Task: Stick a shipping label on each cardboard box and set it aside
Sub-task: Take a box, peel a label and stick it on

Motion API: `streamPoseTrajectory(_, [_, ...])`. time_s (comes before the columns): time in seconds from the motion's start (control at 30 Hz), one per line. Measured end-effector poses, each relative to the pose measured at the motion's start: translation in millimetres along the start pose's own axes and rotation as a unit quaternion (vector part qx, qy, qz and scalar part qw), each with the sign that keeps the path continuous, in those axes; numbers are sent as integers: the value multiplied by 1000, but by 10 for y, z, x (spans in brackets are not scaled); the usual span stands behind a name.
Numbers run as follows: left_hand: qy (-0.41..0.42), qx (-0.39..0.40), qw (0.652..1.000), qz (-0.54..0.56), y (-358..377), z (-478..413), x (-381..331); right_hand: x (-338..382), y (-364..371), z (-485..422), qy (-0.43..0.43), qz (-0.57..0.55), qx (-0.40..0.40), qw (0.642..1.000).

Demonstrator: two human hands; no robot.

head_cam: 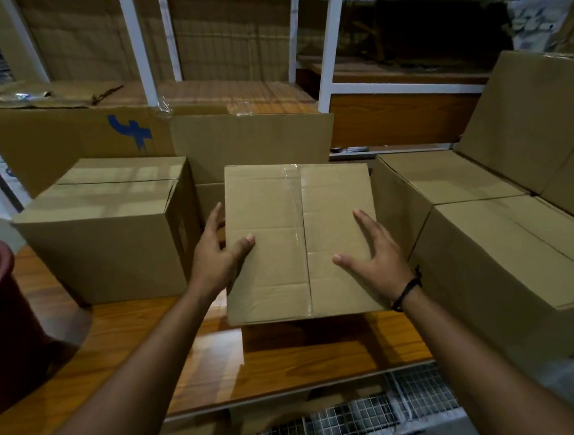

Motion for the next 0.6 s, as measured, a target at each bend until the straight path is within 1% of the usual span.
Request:
streamPoseTrajectory(0.1, [-10,-18,998,-61,-145,-174,-125,-36,-26,20,3,48,19,999])
streamPoseTrajectory(0.17, [-14,-22,998,-61,-203,-380,-256,-19,-60,55,-4,76,25,997])
streamPoseTrajectory(0.23, [-23,-1,999,-42,-211,-582,-345,29,-139,75,-8,79,12,997])
streamPoseTrajectory(0.3, [-49,42,998,-10,-143,-677,-361,139,-257,31,-3,46,-8,999])
streamPoseTrajectory(0.37, [-64,56,996,9,-82,-651,-365,305,-384,-93,-4,-4,-30,1000])
streamPoseTrajectory(0.43, [-54,42,997,17,-53,-617,-390,454,-492,-244,11,-60,-25,998])
streamPoseTrajectory(0.47, [-44,32,998,20,-60,-600,-403,522,-517,-306,25,-81,-8,996])
streamPoseTrajectory(0.53, [-19,18,999,23,-78,-552,-450,620,-534,-390,41,-93,27,994])
streamPoseTrajectory(0.6, [4,4,1000,29,-97,-475,-481,672,-534,-390,20,-95,31,995])
Point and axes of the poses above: each hand's wrist, its own z-axis away from the middle knuckle, its own y-axis out of the palm, x = y × z, the point moved 8 cm from there along -z, towards the middle knuckle, and after that the axes turned 15 degrees about y, right-handed, at the moved point
